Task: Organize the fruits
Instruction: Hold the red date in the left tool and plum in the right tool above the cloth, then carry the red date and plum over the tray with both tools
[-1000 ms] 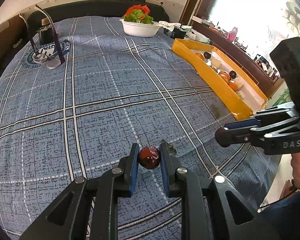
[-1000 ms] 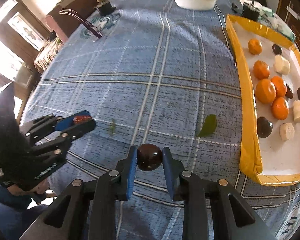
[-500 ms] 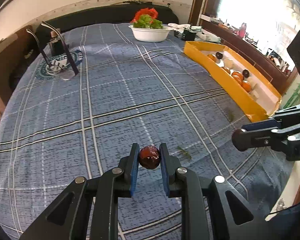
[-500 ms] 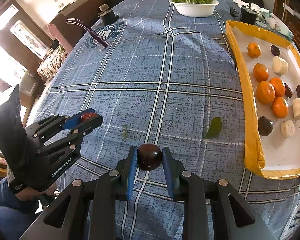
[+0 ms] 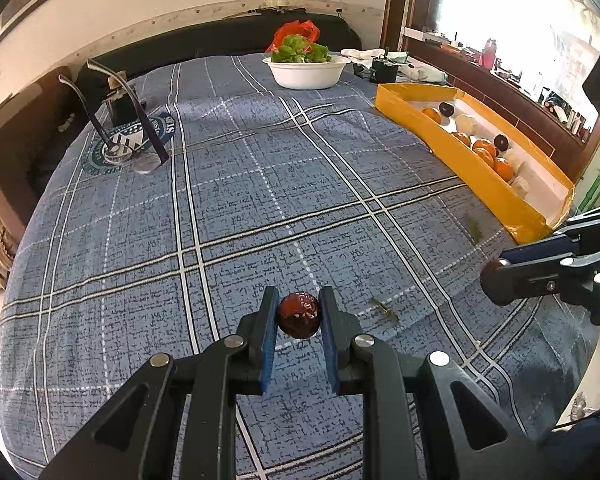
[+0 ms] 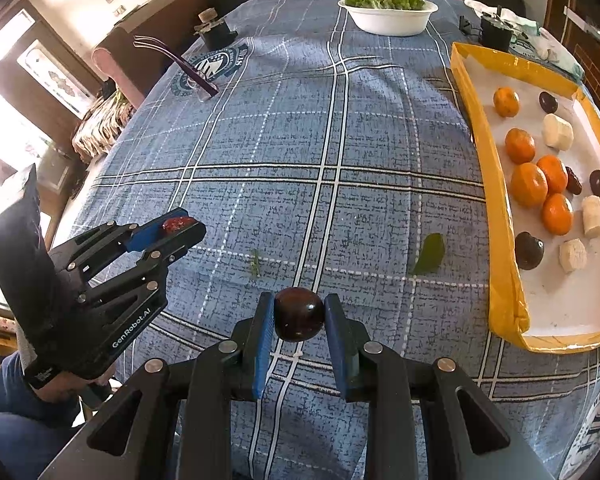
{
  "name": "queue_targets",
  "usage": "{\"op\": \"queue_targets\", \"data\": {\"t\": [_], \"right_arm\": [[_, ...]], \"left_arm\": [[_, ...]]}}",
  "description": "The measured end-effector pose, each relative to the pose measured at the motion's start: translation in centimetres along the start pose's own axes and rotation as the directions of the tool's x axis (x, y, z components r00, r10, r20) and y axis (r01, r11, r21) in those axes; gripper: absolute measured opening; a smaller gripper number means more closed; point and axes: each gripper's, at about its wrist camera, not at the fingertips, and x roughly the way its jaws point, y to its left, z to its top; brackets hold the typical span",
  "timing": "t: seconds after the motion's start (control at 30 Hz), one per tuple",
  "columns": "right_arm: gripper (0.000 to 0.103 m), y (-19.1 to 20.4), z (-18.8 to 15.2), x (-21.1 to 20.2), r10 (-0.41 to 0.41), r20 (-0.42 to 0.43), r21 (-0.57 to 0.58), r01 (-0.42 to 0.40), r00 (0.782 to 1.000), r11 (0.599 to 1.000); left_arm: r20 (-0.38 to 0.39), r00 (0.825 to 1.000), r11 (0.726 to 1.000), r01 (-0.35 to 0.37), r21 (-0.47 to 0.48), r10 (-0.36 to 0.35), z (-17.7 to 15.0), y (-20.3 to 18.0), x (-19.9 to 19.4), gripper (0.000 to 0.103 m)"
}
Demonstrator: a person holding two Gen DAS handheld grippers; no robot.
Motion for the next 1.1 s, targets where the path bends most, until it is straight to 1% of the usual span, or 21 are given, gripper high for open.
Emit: {"op": "queue_targets", "data": {"t": [0.23, 0.47, 0.83, 0.97, 1.1], "right_arm": [[0.028, -0.1, 1.4, -0.9, 0.032, 0.026, -0.053, -0.031, 0.999, 0.998], [0.028, -2.1, 1.3, -1.6, 0.07, 0.024, -0.07, -0.068, 0.997, 0.995], [0.028, -7.5, 0.2, -3.5, 0.105, 0.059, -0.011, -0.105, 0.993, 0.994], [0.028, -9.6, -0.3, -4.3, 0.113, 0.08, 0.024, -0.116, 0.99, 0.993], [0.028, -11.8, -0.7, -5.3, 0.112, 0.108, 0.068, -0.12, 0.988, 0.99]], "left_arm": [[0.017, 0.998, 0.998, -0.058, -0.009, 0.058, 1.1, -0.5, -0.8, 0.019], [0.001, 0.995, 0.995, -0.105, -0.004, 0.105, 1.7, -2.7, -0.9, 0.019], [-0.008, 0.992, 0.991, -0.123, 0.058, 0.123, 3.2, -7.7, -0.6, 0.019], [-0.007, 0.993, 0.989, -0.119, 0.09, 0.12, 3.9, -9.6, -0.4, 0.019], [-0.003, 0.995, 0.989, -0.098, 0.109, 0.099, 4.9, -11.3, -0.3, 0.019]]}}
